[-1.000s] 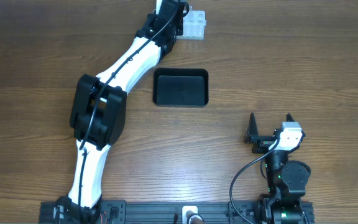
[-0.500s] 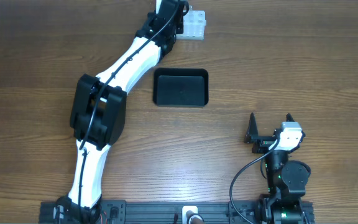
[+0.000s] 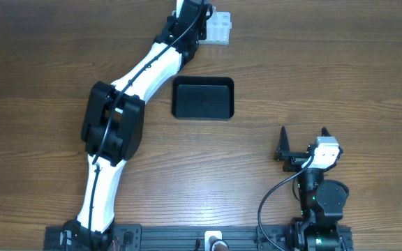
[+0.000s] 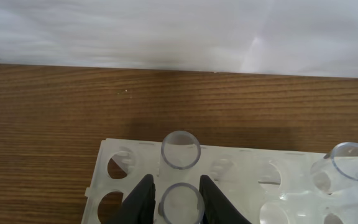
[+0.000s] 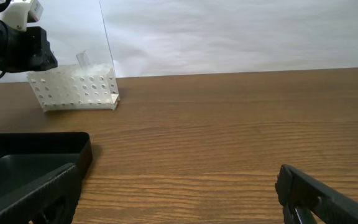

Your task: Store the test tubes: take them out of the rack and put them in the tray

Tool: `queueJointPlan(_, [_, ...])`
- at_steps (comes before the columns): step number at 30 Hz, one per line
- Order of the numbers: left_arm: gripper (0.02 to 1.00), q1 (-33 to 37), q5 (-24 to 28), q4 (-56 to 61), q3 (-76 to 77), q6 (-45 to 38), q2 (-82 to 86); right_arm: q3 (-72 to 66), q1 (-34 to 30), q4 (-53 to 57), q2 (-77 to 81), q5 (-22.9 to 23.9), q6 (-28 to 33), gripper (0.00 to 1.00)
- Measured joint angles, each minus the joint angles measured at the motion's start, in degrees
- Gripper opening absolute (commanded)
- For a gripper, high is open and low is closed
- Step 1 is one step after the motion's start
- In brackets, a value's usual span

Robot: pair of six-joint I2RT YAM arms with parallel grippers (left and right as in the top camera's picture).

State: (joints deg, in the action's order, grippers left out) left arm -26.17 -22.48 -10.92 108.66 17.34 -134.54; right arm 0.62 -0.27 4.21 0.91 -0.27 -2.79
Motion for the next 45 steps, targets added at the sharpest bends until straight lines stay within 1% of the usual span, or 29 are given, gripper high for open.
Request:
queueJointPlan(12, [0.165, 0.0, -0.02, -0.02, 0.0, 0.0, 0.0, 0.0, 0.0, 0.0, 0.0, 0.0, -0.02, 0.991])
queueJointPlan(33, [0.156, 0.11, -0.04, 0.92, 0.02, -0.02, 0.0, 0.0, 0.0, -0.02, 0.0, 0.0, -0.04, 0.993])
queueJointPlan(41, [0.161, 0.24, -0.07, 0.96, 0.02, -1.62, 1.4, 0.0, 0.0, -0.02, 0.0, 0.0, -0.02, 0.993])
queueJointPlan(45, [0.163, 0.33, -0.11, 2.86, 0.02, -3.34, 4.63, 0.0, 0.0, 0.0, 0.0, 0.0, 0.0, 0.991])
